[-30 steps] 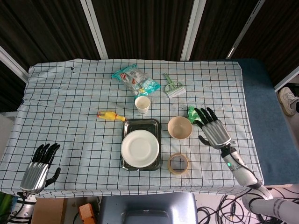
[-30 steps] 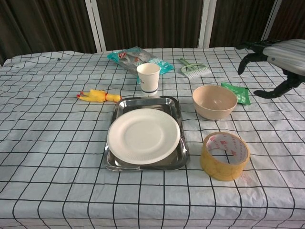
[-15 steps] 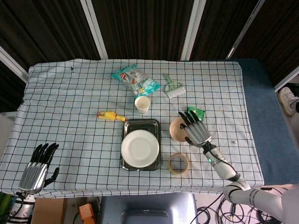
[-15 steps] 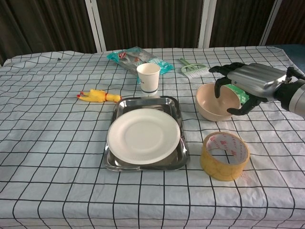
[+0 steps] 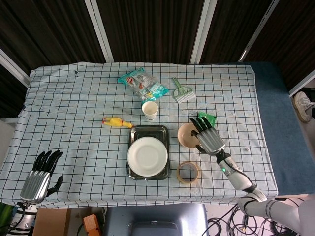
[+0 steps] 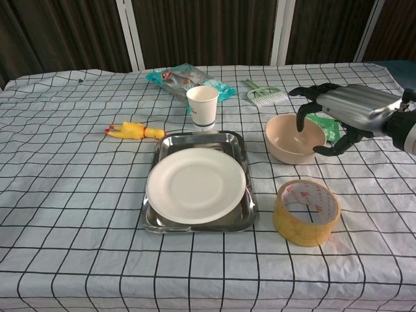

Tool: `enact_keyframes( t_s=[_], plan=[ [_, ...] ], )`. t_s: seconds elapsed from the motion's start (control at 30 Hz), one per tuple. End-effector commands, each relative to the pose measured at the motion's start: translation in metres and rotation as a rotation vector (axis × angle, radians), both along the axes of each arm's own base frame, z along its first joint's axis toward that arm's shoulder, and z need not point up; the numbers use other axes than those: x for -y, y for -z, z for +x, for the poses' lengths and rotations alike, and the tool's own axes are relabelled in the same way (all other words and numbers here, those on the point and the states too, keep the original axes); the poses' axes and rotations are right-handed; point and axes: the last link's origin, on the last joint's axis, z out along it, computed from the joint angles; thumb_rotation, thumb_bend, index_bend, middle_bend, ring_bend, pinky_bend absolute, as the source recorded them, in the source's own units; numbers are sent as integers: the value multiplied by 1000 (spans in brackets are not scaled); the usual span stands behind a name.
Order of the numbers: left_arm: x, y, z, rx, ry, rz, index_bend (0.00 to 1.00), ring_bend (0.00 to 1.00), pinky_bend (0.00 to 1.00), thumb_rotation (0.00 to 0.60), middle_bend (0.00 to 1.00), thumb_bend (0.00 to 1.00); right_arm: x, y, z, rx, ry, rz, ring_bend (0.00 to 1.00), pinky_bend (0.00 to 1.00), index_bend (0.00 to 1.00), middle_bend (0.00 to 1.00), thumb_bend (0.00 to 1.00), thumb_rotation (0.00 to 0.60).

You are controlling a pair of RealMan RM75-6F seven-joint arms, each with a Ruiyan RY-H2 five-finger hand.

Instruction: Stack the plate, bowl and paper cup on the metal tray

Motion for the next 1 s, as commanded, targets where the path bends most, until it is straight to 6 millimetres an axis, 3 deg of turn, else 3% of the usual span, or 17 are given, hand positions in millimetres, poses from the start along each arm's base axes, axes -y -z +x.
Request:
enact_keyframes(
  t_s=[0.03,0.57,1.0],
  plan=[
    [0,1,0,-3,-2,-1,0,0,26,600,69,427,-2,-1,-2,-3,-2,4,0,0,378,0,237,600],
    [-2,5,0,-13,-3,-12,0,0,25,600,69,427,-6,-1,-10,-20,8,18,0,0,398,0,236,600],
    [-3,4,-2,-1,-9,-14,0,0,26,600,69,427,-4,12,-10,-30,14,21,0,0,609,0,382,600]
  ],
)
